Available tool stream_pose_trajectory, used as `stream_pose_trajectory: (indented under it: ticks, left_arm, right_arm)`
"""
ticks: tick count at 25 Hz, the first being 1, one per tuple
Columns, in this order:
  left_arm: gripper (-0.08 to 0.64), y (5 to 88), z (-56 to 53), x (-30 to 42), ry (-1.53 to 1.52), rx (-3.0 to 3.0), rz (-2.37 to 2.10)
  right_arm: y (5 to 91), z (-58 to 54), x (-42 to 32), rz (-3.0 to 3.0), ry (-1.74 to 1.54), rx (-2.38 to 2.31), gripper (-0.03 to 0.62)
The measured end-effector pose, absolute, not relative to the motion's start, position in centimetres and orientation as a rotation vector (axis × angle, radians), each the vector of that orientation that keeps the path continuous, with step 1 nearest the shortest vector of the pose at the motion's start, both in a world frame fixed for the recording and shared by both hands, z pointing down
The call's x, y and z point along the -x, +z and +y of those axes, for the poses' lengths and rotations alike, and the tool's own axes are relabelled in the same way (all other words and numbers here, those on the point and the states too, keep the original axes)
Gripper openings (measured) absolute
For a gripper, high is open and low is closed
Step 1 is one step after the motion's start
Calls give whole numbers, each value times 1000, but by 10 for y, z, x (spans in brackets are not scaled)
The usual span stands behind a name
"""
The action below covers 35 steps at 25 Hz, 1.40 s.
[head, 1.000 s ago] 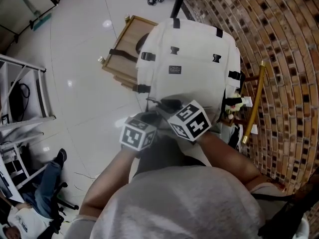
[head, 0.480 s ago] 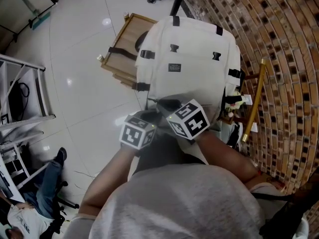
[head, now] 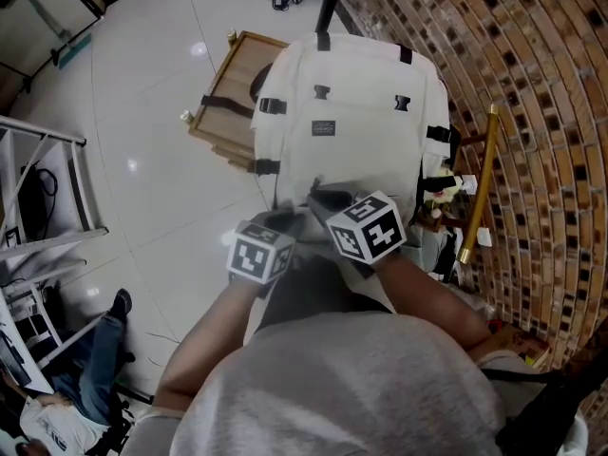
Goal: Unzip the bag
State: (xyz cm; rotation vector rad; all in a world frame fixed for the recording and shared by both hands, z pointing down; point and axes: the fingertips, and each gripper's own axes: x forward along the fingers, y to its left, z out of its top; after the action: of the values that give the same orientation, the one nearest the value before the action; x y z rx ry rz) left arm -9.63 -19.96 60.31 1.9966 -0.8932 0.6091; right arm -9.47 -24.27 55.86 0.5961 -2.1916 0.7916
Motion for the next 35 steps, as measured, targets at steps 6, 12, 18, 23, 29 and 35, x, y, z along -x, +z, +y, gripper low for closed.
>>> stream_pose_trajectory:
  ticks: [6, 12, 18, 23, 29, 35]
  left_arm:
    - [23, 600, -201, 97, 613, -1997, -901]
    - [25, 601, -201, 97, 627, -1974, -919]
    - [25, 603, -201, 99, 641, -1961, -935]
    - [25, 606, -202, 99, 663, -1952, -948]
    - [25, 607, -202, 99, 685, -1940, -955]
    - [25, 609, -203, 99, 694, -1932, -959]
  right_arm:
    - [556, -246, 84, -2192, 805, -651, 26]
    - [552, -248, 71, -2195, 821, -695, 23]
    - [549, -250, 55, -2201, 843, -743, 20]
    - [548, -253, 42, -2203, 840, -776, 18]
    - [544, -257, 23, -2200, 854, -825, 18]
    - [541, -260, 9, -2200, 866, -865, 18]
